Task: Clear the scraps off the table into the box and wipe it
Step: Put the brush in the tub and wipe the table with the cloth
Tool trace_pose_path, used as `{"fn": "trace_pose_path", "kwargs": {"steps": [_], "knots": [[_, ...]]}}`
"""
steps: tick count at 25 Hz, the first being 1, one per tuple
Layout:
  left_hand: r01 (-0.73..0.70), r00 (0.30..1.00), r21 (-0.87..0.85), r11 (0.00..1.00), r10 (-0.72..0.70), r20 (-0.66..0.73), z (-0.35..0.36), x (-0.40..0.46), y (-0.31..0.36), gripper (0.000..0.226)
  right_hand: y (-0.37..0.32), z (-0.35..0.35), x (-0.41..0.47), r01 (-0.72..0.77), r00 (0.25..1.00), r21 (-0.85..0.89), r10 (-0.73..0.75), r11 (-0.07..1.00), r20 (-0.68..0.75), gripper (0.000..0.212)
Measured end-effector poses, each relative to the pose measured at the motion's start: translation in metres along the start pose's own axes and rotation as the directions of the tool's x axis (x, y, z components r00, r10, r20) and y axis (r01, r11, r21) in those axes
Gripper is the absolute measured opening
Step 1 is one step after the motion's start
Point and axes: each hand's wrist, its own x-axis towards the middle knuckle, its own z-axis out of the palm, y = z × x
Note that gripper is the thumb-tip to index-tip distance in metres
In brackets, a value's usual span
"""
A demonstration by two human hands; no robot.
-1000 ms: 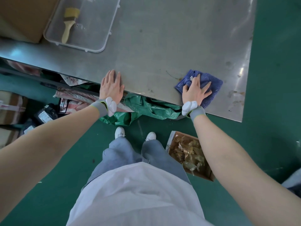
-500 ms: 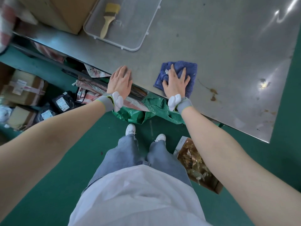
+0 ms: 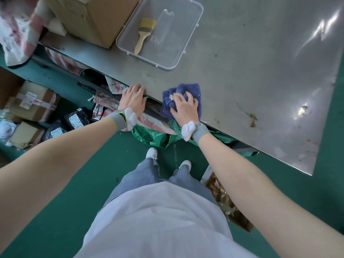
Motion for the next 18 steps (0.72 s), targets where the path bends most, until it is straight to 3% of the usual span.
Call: {"fn": "trace_pose_path", "kwargs": {"steps": [8,12,18], "knots": [[-0.03,0.998,-0.044,0.999,0.028,-0.059,-0.024,0.024,-0.011,0.044,-0.015,-0.047,0.032,0.008,0.967,0.413,0.098,0.911,-0.235,0.015],[-0.061,0.995,-0.052,0.997,0.057,-0.086,-0.041,0.051,-0.018,0.046,-0.017,-0.083,0.069,0.02,0.895,0.486,0.201,0.874,-0.397,0.013],[-0.072,0.993,-0.031,0.997,0.069,-0.093,-0.06,0.099,-0.038,0.048,-0.028,-0.094,0.13,-0.001,0.9,0.478,0.21,0.878,-0.383,0.014]]}}
